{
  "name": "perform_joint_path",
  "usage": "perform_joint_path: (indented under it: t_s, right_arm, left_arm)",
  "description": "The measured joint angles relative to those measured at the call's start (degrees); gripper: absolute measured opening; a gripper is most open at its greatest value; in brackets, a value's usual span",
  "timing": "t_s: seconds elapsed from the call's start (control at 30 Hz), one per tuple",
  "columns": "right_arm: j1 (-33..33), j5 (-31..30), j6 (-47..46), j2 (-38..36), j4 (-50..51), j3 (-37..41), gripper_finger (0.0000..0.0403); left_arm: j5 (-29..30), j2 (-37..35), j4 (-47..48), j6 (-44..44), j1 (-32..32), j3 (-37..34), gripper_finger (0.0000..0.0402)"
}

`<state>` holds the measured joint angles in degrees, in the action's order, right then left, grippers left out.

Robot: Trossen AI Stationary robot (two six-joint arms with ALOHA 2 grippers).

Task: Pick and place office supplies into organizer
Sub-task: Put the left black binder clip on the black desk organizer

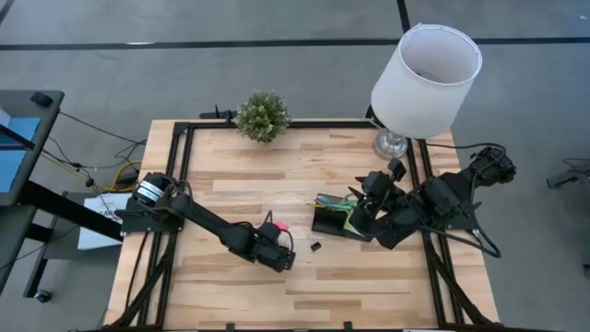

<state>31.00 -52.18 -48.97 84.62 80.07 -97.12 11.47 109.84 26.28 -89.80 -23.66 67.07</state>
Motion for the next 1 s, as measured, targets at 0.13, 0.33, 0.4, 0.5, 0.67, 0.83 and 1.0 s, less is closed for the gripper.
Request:
perform_joint_path:
  t_s: [0.13,0.33,0.4,0.5,0.67,0.83,1.0]
  right_arm:
    - [0.0,0.0,0.0,0.0,0.2,0.0,0.0129]
    - [0.0,0.0,0.1,0.0,0.2,0.0,0.0129]
    - [0.0,0.0,0.1,0.0,0.3,0.0,0.0129]
    - [0.0,0.0,0.1,0.0,0.3,0.0,0.0129]
    - [0.0,0.0,0.1,0.0,0.3,0.0,0.0129]
    - [0.0,0.0,0.1,0.0,0.3,0.0,0.0129]
    - [0.0,0.0,0.1,0.0,0.3,0.0,0.0129]
  left_arm:
    - [0.0,-0.1,1.8,1.4,0.0,0.0,0.0146]
    - [1.3,-0.1,-3.8,4.8,-0.2,0.0,0.0146]
    - [1.5,0.0,-3.5,5.4,-0.2,0.0,0.0146]
    - [1.3,0.0,-3.8,7.4,0.0,0.0,0.0148]
    - [1.4,0.0,-3.8,7.7,0.1,0.0,0.0167]
    - [1.9,0.0,-3.9,6.4,0.1,0.0,0.0199]
    - [2.4,0.0,-3.5,5.8,0.1,0.0,0.0228]
